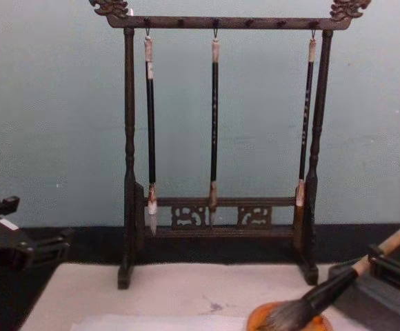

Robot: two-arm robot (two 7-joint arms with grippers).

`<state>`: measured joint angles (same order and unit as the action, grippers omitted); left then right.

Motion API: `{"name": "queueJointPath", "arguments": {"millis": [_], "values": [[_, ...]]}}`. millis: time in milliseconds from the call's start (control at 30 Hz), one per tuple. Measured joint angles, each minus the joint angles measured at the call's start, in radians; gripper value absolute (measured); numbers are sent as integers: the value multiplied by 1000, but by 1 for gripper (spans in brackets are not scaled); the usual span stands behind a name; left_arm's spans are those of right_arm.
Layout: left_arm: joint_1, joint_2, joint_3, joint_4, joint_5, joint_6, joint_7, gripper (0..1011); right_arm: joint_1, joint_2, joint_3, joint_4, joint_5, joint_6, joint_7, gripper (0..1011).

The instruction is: Pick up the brush from the inkstone, write on the paper, then place the brush back to its original position.

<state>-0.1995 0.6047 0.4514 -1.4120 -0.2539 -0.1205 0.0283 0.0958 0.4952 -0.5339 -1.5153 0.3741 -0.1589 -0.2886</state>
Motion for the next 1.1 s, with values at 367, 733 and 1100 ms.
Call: {"name": "queueJointPath", "arguments": {"millis": [367,733,1100], "values": [[0,0,0,0,0,0,0,1010,0,0,0,0,0,0,0,1000],[0,0,0,0,0,0,0,1010,0,0,0,0,0,0,0,1000],[0,0,0,0,0,0,0,1010,0,0,0,0,0,0,0,1000]]}}
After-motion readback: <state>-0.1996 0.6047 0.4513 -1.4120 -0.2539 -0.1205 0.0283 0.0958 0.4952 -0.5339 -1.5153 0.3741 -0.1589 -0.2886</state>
